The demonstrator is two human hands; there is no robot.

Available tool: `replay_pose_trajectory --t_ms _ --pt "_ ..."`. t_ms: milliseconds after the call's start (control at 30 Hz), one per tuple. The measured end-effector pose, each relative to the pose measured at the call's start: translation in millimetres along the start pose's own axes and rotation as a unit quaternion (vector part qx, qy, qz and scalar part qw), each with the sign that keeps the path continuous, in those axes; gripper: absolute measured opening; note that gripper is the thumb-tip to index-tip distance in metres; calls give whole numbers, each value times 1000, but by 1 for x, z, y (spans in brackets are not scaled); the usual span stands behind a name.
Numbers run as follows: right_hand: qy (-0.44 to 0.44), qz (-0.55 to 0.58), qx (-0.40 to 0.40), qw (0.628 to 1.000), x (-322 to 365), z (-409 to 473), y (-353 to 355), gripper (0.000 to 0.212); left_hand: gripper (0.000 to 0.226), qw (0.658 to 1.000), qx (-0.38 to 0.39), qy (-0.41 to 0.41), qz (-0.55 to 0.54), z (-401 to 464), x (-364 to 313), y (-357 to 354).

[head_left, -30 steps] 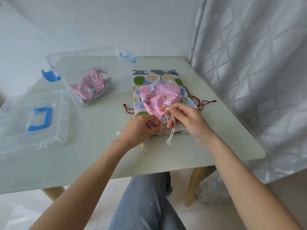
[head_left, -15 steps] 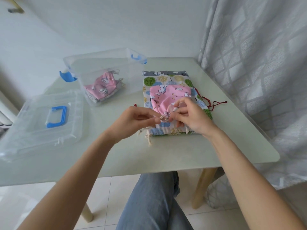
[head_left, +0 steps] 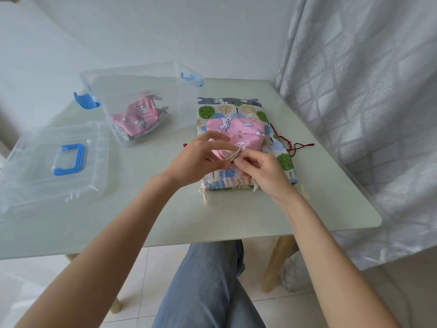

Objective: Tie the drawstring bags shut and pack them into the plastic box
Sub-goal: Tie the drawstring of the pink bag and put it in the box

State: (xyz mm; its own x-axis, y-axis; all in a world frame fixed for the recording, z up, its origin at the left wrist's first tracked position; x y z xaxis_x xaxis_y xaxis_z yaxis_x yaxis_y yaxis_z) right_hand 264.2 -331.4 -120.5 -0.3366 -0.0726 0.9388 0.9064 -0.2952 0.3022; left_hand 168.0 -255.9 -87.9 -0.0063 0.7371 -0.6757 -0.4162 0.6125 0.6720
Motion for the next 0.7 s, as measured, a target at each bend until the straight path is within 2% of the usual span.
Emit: replay_pose_trajectory --t_ms 33,133,300,433,533,600,700 --pt "-10 28 1 1000 0 -1 -1 7 40 1000 -2 -7 6 1 -2 -1" --pt "-23 60 -44 997 -2 -2 5 17 33 998 0 -38 52 3 -12 -5" --pt "-40 67 -80 994 -8 -3 14 19 21 993 -113 -15 36 -7 -10 18" --pt "-31 52 -56 997 -3 -2 10 18 14 988 -58 -53 134 0 -16 8" --pt "-30 32 -54 998 -2 -1 12 20 6 985 -68 -62 146 3 -18 7" --pt "-41 43 -56 997 -5 0 14 22 3 989 -75 -54 115 3 -15 9" --pt "-41 49 -58 996 -4 2 15 17 1 995 -92 -15 -32 2 -3 9"
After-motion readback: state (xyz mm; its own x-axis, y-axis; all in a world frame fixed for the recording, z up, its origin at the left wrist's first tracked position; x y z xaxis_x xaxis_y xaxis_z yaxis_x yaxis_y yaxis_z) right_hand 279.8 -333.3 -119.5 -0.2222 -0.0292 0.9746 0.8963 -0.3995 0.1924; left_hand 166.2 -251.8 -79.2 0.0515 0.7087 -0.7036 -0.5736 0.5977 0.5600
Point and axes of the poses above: each hand's wrist, its own z-axis towards the middle knuckle, its own y-axis out of the back of the hand, x = y × z, the point moved 9 cm from there along z, towards the middle knuckle, and after that the axes turned 8 degrees about x, right-handed, at the moved point
